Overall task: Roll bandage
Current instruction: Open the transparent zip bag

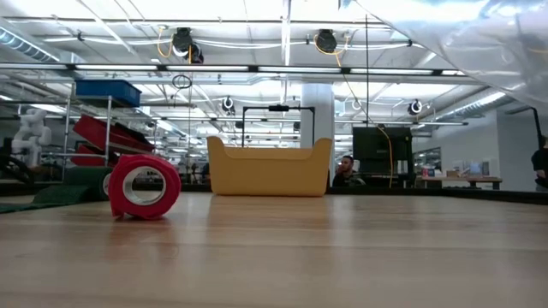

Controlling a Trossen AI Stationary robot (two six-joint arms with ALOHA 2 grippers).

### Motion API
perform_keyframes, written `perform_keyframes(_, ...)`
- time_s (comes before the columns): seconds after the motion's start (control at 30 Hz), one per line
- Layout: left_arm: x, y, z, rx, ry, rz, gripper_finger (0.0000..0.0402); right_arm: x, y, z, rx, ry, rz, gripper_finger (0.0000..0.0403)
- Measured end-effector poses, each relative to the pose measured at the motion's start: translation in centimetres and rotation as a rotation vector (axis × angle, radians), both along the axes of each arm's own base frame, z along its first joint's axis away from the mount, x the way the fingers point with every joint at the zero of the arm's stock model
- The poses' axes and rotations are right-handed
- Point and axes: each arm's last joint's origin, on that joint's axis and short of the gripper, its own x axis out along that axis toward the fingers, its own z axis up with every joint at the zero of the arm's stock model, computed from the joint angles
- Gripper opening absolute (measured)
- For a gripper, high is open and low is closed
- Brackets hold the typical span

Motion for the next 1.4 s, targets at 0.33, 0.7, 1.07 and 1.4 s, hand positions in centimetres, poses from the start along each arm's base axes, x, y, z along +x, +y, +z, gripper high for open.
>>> perform_keyframes(0.33,-0.1,-0.2,0.0,-0.002,0.001,-0.015,0.0122,0.0,0.0,0.0,0.0,0.001,-0.001,0.0)
perform_keyframes(0.7,-0.5,-1.3,1.4,0.013,0.02,-0.037,0.0122,0.0,0.0,-0.1,0.004,0.01,-0.006,0.0)
perform_keyframes(1.07,-0.5,-0.9,0.9,0.064,0.064,0.04,0.0122,0.0,0.0,-0.1,0.005,0.009,-0.006,0.0)
perform_keyframes(1.4,-0.4,-0.9,1.0,0.061,0.056,0.042,0.0122,0.0,0.0,-0.1,0.005,0.008,-0.005,0.0)
